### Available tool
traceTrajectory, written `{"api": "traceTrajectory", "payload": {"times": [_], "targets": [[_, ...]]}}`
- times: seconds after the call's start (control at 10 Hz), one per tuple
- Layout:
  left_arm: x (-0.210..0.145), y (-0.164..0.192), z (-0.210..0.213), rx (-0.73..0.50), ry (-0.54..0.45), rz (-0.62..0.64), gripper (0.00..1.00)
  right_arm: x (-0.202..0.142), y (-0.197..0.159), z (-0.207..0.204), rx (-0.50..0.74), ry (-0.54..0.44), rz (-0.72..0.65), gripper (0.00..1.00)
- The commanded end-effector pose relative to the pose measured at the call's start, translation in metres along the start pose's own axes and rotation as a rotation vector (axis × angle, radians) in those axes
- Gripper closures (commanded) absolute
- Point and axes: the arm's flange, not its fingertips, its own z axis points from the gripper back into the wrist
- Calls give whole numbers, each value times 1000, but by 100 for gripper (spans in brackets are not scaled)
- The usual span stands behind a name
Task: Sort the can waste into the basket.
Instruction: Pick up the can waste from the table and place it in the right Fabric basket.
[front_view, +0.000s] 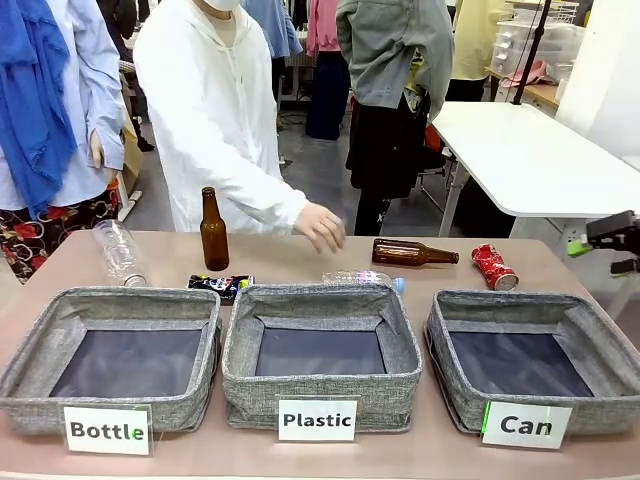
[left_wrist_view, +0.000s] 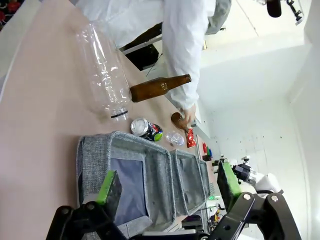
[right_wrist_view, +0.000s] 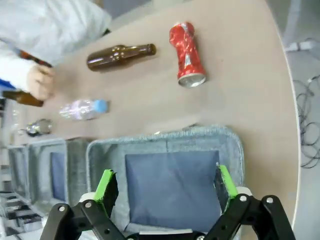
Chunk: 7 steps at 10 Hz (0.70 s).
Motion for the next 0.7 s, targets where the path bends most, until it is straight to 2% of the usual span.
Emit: {"api": "traceTrajectory", "payload": {"times": [0.0,0.1,0.2,0.4,0.6], "targets": [[0,1,1,-17,-3,-21,0,3,17,-5,-171,-14,39,0],[0,1,1,-17,-3,-21,0,-1,20,4,-200,-62,2,0],[0,1,1,-17,-3,-21,0,4,15,-5,-68,-16,48,0],[0,1,1,-17,-3,-21,0,0,27,-1,-199,-42,68,0],[0,1,1,-17,-3,-21,0,29,38,-31,-269,20,103,0]]}}
